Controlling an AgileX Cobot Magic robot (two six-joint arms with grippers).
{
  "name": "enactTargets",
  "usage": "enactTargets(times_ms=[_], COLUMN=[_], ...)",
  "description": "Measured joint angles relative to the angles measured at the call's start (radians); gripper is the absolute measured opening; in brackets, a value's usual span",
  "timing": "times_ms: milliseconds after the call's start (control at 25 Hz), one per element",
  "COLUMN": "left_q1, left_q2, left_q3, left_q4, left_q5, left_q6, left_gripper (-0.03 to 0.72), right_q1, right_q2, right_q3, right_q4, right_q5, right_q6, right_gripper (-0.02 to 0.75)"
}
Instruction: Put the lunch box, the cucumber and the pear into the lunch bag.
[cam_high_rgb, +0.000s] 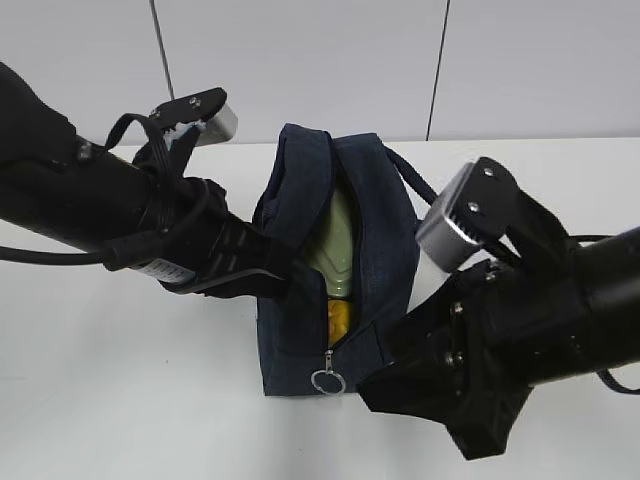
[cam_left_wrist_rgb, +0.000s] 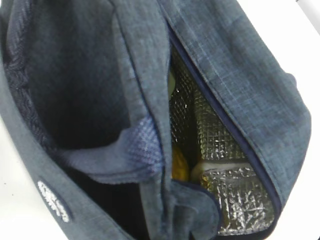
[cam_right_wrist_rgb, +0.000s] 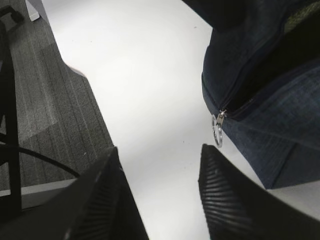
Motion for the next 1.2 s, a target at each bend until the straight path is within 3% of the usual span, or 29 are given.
enactTargets(times_ms=[240, 560, 960, 1200], left_q1=[0.0, 0.0, 0.0, 0.0], left_q2=[0.0, 0.0, 0.0, 0.0], left_q3=[0.0, 0.0, 0.0, 0.0], left_q4=[0.0, -0.001, -0.001, -0.001], left_q5=[-0.001, -0.012, -0.012, -0.012], left_q6=[0.001, 0.002, 0.002, 0.003], left_gripper=[0.014, 0.014, 0.014, 0.014], right_q1=[0.0, 0.0, 0.0, 0.0], right_q2=[0.001, 0.104, 0.289, 0.355], right_q3=[0.091, 0.096, 0.096, 0.063], right_q4=[0.268, 0.349, 0.573, 0.63], right_q5=[-0.062, -0.076, -0.093, -0.101], right_q6=[-0.371, -0.478, -0.704, -0.749], right_gripper=[0.313, 0.295, 0.294, 0.294])
